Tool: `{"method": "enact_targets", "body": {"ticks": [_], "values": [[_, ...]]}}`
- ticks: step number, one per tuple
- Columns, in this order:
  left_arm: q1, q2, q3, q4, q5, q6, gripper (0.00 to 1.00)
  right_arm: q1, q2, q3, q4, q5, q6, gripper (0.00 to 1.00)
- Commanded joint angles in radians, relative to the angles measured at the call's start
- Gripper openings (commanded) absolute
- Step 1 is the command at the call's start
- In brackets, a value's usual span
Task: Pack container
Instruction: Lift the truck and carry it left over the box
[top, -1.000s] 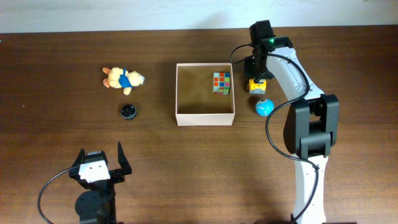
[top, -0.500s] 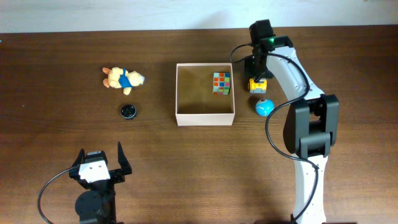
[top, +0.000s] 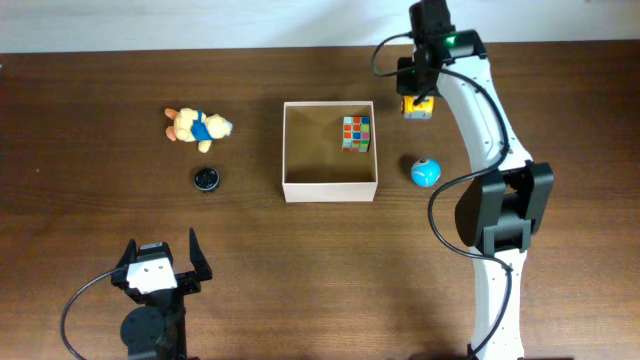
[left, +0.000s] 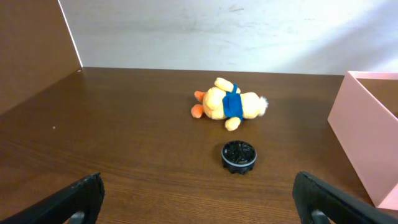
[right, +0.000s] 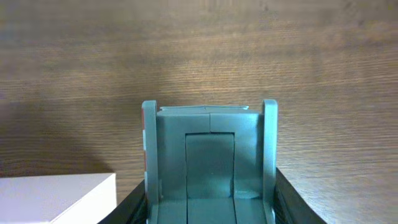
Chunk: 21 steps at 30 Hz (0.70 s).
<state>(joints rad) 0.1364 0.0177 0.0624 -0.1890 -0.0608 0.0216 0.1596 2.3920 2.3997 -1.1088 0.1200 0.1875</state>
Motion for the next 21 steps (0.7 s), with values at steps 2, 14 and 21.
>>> {"method": "enact_targets", "body": {"ticks": [2,14,21], "values": [[-0.003,0.001,-0.007,0.006,-0.011,-0.006,0.99,0.011,-0.013,0.148,-0.051,0.023,-0.004,0.31],[-0.003,0.001,-0.007,0.006,-0.011,-0.006,0.99,0.162,-0.015,0.382,-0.241,0.023,0.013,0.31],[-0.003,0.001,-0.007,0.006,-0.011,-0.006,0.99,0.263,-0.016,0.387,-0.307,0.019,0.058,0.3]]}}
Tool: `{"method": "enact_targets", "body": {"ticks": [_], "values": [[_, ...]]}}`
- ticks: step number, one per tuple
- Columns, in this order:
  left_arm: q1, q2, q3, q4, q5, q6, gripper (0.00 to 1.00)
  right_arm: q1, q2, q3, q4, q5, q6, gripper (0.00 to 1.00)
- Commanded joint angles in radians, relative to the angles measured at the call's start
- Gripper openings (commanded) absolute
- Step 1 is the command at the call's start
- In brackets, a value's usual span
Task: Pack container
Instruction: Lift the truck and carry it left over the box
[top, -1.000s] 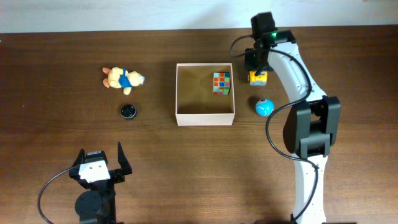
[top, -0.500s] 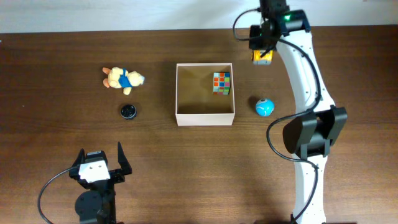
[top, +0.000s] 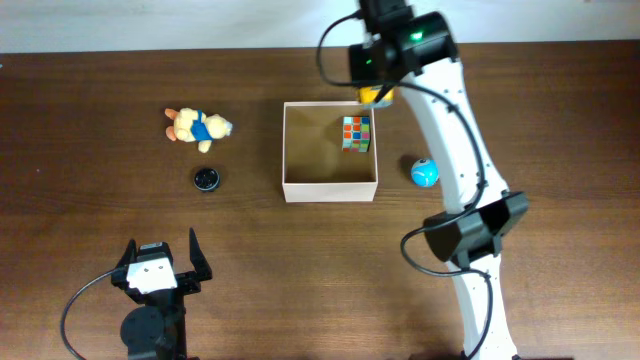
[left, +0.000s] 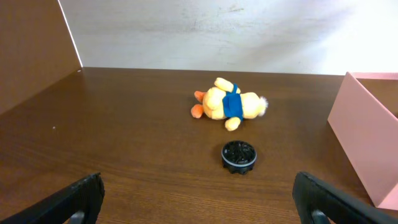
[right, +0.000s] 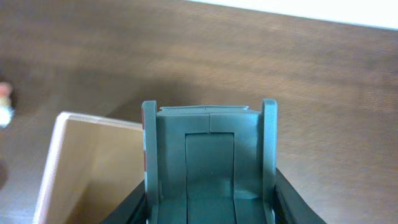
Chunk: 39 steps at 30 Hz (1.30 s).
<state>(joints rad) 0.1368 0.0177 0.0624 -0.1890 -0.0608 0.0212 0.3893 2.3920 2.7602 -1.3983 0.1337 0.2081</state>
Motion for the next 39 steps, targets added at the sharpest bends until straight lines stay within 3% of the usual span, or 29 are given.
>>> {"method": "enact_targets", "body": {"ticks": [1,10,24,39], "values": [[-0.004,0.001,-0.007,0.006,-0.011,-0.006,0.99,0.043,-0.016,0.026,-0.025,0.006,0.038,0.3],[-0.004,0.001,-0.007,0.006,-0.011,-0.006,0.99,0.122,-0.014,0.005,-0.041,0.006,0.09,0.3],[-0.004,0.001,-0.007,0.006,-0.011,-0.006,0.99,0.174,-0.011,-0.24,0.165,0.006,0.242,0.3],[-0.004,0.001,-0.007,0.006,-0.011,-0.006,0.99,0.188,-0.01,-0.442,0.327,-0.006,0.273,0.3]]}}
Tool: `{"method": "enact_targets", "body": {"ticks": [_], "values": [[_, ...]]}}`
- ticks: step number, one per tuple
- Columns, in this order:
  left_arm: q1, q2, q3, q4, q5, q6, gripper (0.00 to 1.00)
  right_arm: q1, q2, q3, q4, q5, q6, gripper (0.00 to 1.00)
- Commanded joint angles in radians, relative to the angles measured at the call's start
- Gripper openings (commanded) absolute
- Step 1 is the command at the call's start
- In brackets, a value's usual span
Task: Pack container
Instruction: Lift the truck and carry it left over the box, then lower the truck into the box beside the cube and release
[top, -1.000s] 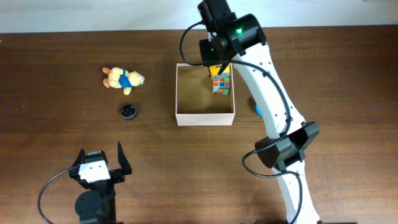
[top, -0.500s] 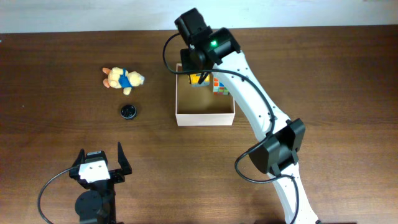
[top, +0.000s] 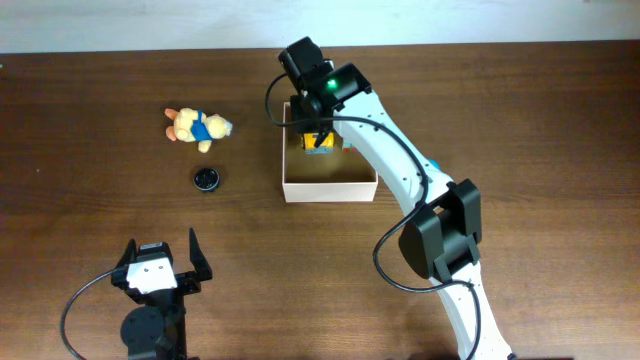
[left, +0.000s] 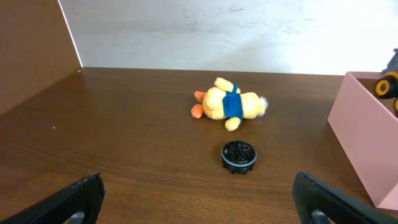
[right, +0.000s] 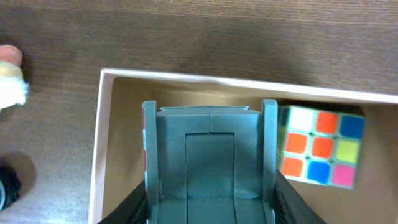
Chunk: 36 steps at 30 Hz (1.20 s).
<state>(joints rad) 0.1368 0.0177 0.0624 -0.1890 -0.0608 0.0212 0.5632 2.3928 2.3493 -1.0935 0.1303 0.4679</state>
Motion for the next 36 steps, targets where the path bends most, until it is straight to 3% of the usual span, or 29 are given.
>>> {"method": "enact_targets", "body": {"ticks": [1,12,32,36], "values": [[-0.004,0.001,-0.007,0.006,-0.011,-0.006,0.99,0.014,-0.011,-0.039,0.03,-0.002,0.013,0.3],[-0.004,0.0,-0.007,0.006,-0.011,-0.006,0.99,0.026,-0.011,-0.131,0.131,-0.003,0.013,0.3],[-0.004,0.001,-0.007,0.006,-0.011,-0.006,0.99,0.053,0.034,-0.135,0.185,-0.007,0.021,0.31],[-0.004,0.0,-0.007,0.006,-0.011,-0.006,0.99,0.053,0.035,-0.135,0.193,-0.006,0.02,0.63]]}}
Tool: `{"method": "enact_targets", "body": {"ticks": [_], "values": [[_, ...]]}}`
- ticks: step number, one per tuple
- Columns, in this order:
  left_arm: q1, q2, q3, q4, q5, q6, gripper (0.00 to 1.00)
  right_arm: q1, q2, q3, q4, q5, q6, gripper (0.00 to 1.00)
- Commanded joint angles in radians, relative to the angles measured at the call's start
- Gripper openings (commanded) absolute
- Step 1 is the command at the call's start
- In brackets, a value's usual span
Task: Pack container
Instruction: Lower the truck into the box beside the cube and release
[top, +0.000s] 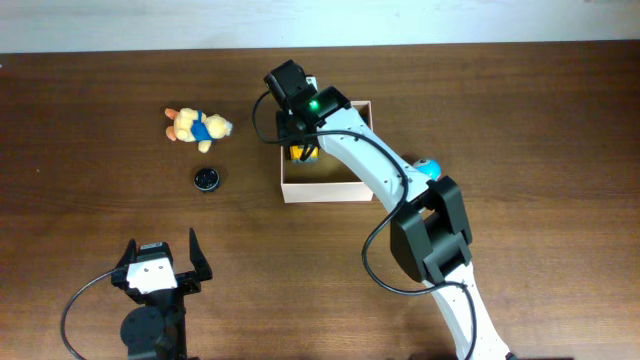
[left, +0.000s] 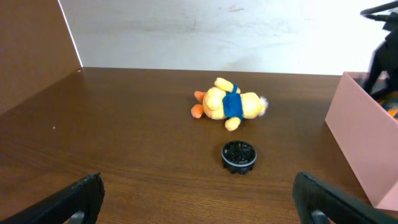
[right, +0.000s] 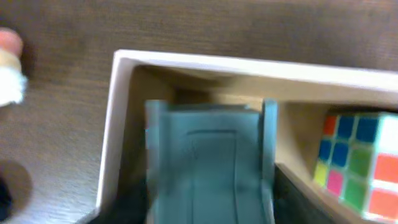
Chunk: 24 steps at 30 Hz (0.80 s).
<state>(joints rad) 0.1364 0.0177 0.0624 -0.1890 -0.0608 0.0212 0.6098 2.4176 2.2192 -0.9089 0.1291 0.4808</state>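
The open pale box (top: 330, 190) stands mid-table; its pink side shows in the left wrist view (left: 360, 149) and its rim in the right wrist view (right: 186, 62). My right gripper (top: 300, 140) is low inside the box's left part, shut on a yellow toy car (top: 304, 152). The car's grey underside (right: 210, 155) fills the space between the jaws, blurred. A colour cube (right: 357, 158) lies in the box to its right. My left gripper (top: 160, 262) rests open near the front edge, holding nothing (left: 199, 199).
A yellow plush in a blue shirt (top: 197, 127) (left: 229, 104) lies left of the box. Nearer me sits a small black round piece (top: 206, 179) (left: 239, 155). A blue ball (top: 428, 166) lies right of the box, partly behind the right arm.
My right gripper, with the yellow car, has moved left and lower inside the box, from beside the cube to the box's left wall. The left arm has not moved.
My right gripper held the yellow car over the table to the right of the box. Then it was at the box's far right corner, then over the box beside the cube, and now it is low at the box's left side.
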Motion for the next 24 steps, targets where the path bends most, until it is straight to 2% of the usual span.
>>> {"method": "enact_targets", "body": {"ticks": [1,4,24], "values": [[-0.003,0.001,-0.007,0.006,-0.011,-0.006,0.99,0.006,0.011,-0.005,0.01,-0.005,0.007,0.65],[-0.003,0.001,-0.007,0.006,-0.011,-0.006,0.99,0.006,0.011,-0.005,0.01,-0.005,0.007,0.71],[-0.003,0.001,-0.007,0.006,-0.011,-0.006,0.99,0.002,0.011,-0.005,-0.024,-0.009,-0.04,0.71]]}}
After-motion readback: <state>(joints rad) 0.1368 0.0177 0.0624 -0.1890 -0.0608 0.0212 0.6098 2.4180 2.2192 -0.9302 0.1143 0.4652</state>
